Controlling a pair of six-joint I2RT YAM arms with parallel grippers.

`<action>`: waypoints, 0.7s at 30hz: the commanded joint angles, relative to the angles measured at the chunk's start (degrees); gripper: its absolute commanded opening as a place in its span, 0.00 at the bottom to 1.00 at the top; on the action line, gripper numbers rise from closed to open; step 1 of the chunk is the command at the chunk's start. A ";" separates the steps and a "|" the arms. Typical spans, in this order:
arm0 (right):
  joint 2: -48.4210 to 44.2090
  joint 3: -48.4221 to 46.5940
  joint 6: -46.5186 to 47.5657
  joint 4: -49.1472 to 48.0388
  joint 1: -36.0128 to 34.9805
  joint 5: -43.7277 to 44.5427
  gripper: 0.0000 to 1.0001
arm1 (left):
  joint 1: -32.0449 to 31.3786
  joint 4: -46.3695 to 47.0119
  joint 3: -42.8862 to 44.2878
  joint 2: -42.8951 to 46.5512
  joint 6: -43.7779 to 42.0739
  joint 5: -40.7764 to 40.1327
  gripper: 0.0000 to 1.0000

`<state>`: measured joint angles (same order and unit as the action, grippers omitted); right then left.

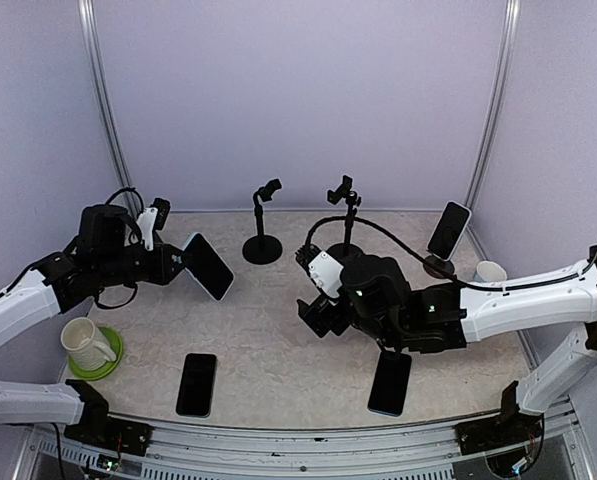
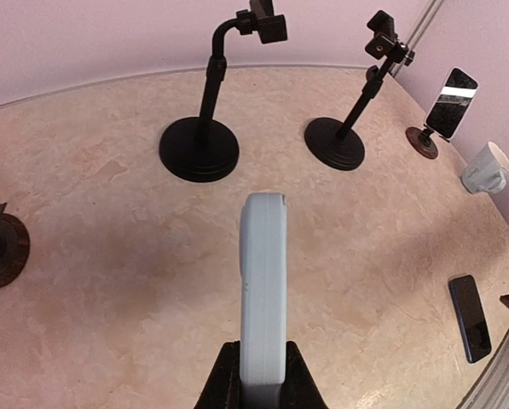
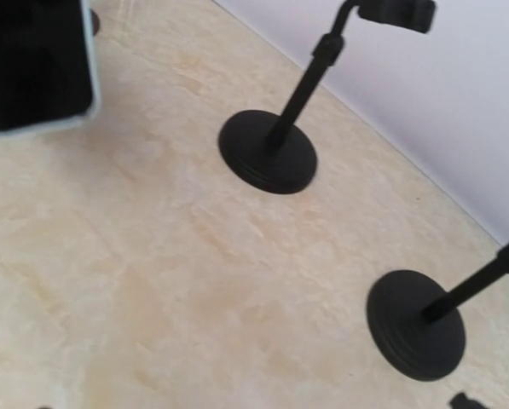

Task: Place the phone on the phone stand
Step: Install the phone onto the phone stand.

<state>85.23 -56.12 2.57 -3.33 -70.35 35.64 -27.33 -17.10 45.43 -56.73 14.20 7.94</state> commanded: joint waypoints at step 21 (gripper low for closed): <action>-11.31 9.33 2.38 -3.53 2.91 -7.78 1.00 | 28.43 1.64 12.36 -8.78 -32.87 26.88 0.00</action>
<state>76.12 -48.01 4.91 -5.65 -68.05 29.43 -1.21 -19.46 53.98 -64.16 -10.90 27.49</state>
